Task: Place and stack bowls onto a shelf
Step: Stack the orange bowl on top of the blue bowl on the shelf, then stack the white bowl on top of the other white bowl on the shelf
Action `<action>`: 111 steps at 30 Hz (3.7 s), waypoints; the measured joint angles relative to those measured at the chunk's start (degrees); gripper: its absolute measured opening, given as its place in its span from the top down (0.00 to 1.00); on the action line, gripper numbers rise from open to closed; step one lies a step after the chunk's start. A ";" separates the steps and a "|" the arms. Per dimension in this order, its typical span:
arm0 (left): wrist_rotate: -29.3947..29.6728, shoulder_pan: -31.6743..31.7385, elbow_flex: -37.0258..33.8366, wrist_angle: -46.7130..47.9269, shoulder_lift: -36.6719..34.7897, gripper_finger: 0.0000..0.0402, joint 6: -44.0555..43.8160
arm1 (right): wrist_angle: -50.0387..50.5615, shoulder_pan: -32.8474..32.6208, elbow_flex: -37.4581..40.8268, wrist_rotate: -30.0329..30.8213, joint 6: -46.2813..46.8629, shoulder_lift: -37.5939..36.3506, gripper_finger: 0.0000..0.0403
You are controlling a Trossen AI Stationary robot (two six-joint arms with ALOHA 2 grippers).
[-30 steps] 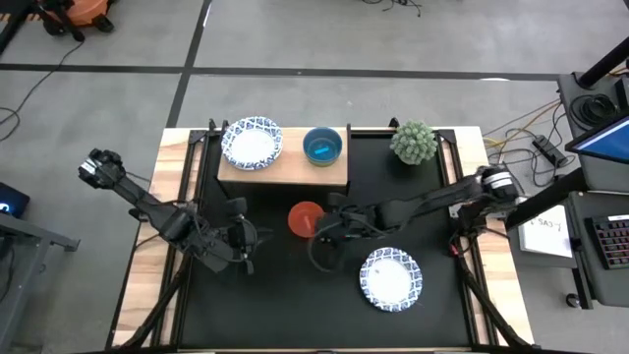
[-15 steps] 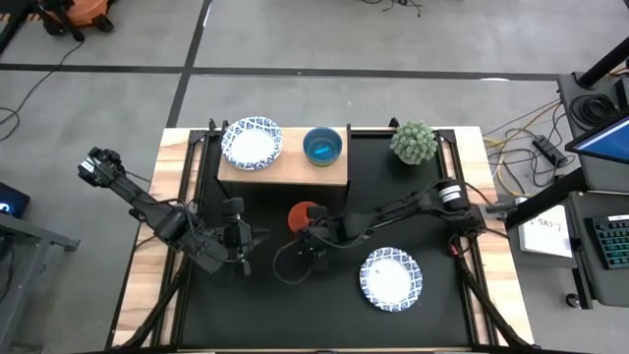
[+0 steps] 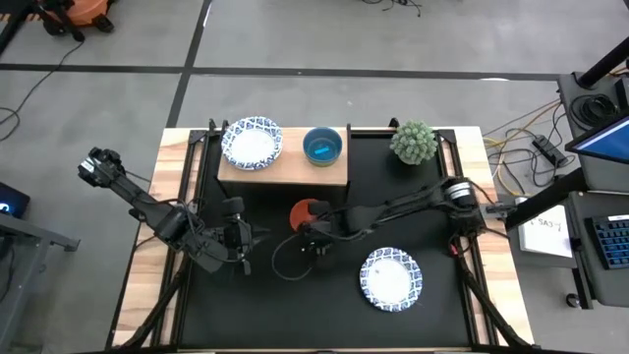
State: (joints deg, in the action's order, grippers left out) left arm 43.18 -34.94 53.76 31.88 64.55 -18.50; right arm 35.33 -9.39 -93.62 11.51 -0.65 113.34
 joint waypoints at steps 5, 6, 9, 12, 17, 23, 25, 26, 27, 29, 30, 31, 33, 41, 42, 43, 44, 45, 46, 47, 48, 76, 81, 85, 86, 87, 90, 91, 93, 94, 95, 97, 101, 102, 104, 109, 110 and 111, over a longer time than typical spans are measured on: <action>2.31 0.00 0.00 -0.11 -0.02 0.91 0.94 | 2.25 -0.48 -0.89 -0.08 -0.93 -9.56 0.98; 2.66 0.00 0.00 -0.15 -0.02 0.91 1.15 | 2.23 -0.48 -0.87 0.04 -1.63 -11.46 0.98; 2.91 0.02 0.00 -0.24 -0.04 0.91 1.65 | 1.73 -0.45 -0.87 2.12 -3.23 -17.32 0.98; 2.94 0.07 0.00 -0.24 -0.04 0.91 1.68 | 1.65 -0.01 -0.86 9.14 -5.93 -21.53 0.98; 2.97 0.07 0.00 -0.25 -0.04 0.91 1.68 | 1.23 4.59 -0.85 14.66 -9.68 -25.06 0.98; 2.98 0.07 0.00 -0.33 -0.04 0.91 1.61 | 1.24 13.23 -0.77 10.43 -13.33 -23.72 0.98; 2.98 0.07 0.00 -0.33 -0.04 0.91 1.53 | 0.77 15.89 -0.76 7.44 -13.95 -22.65 0.98; 2.98 0.07 0.00 -0.33 -0.04 0.91 1.51 | 0.45 17.06 -0.76 6.04 -14.24 -22.13 0.98; 2.98 0.07 0.00 -0.33 -0.04 0.91 1.51 | 0.33 18.11 -0.76 4.70 -14.40 -21.65 0.98; 2.98 0.07 0.00 -0.33 -0.04 0.91 1.49 | 0.02 19.80 -0.76 2.26 -14.49 -20.72 0.98; 2.98 0.07 0.00 -0.33 -0.04 0.91 1.51 | -0.10 20.56 -0.76 1.07 -14.57 -20.30 0.98; 2.98 0.07 0.00 -0.33 -0.04 0.91 1.50 | -0.06 21.20 -0.76 -0.04 -14.73 -19.82 0.98; 2.98 0.07 0.00 -0.33 -0.04 0.91 1.50 | -0.05 22.08 -0.75 -1.74 -15.04 -19.20 0.98; 2.98 0.07 0.00 -0.32 -0.04 0.91 1.55 | -0.47 22.93 -0.73 -2.12 -15.12 -17.76 0.98; 2.98 0.07 0.00 -0.32 -0.04 0.91 1.55 | -0.52 23.05 -0.74 -2.11 -15.12 -17.62 0.98; 2.98 0.07 0.00 -0.31 -0.04 0.91 1.57 | -0.52 23.18 -0.74 -2.10 -15.00 -17.54 0.98; 2.98 0.07 0.00 -0.28 -0.04 0.91 1.57 | -0.52 23.37 -0.73 -2.10 -14.93 -17.51 0.98; 2.98 0.07 0.00 -0.31 -0.04 0.91 1.58 | -0.60 23.51 -0.74 -2.10 -14.83 -17.44 0.98; 2.98 0.07 0.00 -0.28 -0.04 0.91 1.60 | -0.95 23.64 -0.74 -2.09 -14.57 -17.33 0.98; 2.98 0.07 0.00 -0.28 -0.04 0.91 1.62 | -1.27 23.78 -0.74 -2.23 -14.44 -17.28 0.98; 2.98 0.07 0.00 -0.28 -0.04 0.91 1.62 | -1.27 24.03 -0.74 -2.63 -14.41 -17.24 0.97; 2.95 0.07 -0.02 -0.35 -0.04 0.91 -0.21 | 1.25 21.03 -0.74 -8.53 -11.03 -19.90 0.70; 2.95 0.07 -0.14 -0.46 -0.04 0.91 -2.07 | 3.44 15.98 0.91 -8.58 -9.77 -22.20 0.75; 2.92 0.07 -0.61 -1.87 -0.02 0.91 -3.47 | 5.65 11.42 2.96 -8.65 -7.20 -23.87 0.78; 2.89 0.07 -0.79 -2.53 -0.02 0.91 -3.54 | 6.02 10.31 3.67 -8.66 -6.43 -24.19 0.78; 2.85 0.07 -0.96 -3.19 -0.02 0.91 -3.55 | 6.17 9.12 4.56 -8.61 -5.93 -24.64 0.79; 2.80 0.07 -1.01 -5.12 0.19 0.91 -3.58 | 5.96 5.98 7.86 -8.57 -3.34 -26.60 0.80; 2.78 0.07 -1.01 -6.10 0.41 0.91 -3.48 | 5.82 5.02 9.16 -8.55 -2.41 -27.40 0.81; 2.74 0.04 -1.03 -7.60 1.08 0.91 -2.93 | 5.85 3.25 12.15 -8.57 0.25 -29.03 0.81; 2.76 0.04 -1.01 -8.81 1.56 0.91 -2.55 | 5.46 2.33 13.80 -8.50 1.80 -30.00 0.81; 2.75 0.04 -1.01 -9.97 2.10 0.91 -2.13 | 4.79 1.46 15.58 -8.49 3.26 -31.12 0.81; 2.74 0.04 -1.01 -12.34 3.53 0.91 -1.30 | 2.97 -0.41 19.47 -8.42 5.79 -33.52 0.80; 2.75 0.09 -1.00 -18.91 7.00 0.91 2.00 | -0.46 -3.96 27.84 -6.72 10.68 -39.04 0.79; 2.76 0.11 -0.87 -20.44 7.96 0.91 2.83 | -1.31 -4.74 29.94 -5.44 11.99 -40.50 0.79; 2.71 0.14 -0.07 -23.31 10.10 0.91 4.49 | -3.04 -6.32 33.87 -2.98 14.26 -43.65 0.79; 2.76 0.91 3.53 -27.93 15.70 0.91 8.12 | -8.42 -9.41 43.03 1.31 17.89 -50.85 0.80; 2.73 1.29 4.46 -28.52 16.85 0.91 8.36 | -9.86 -9.97 44.56 2.50 17.88 -52.26 0.80; 2.74 1.75 5.30 -28.84 18.00 0.91 8.39 | -11.51 -10.38 46.11 3.62 17.70 -53.58 0.80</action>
State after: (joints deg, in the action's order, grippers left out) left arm 45.92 -33.19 59.06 3.04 82.56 -10.11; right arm 23.82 -19.76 -47.52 15.13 17.05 59.75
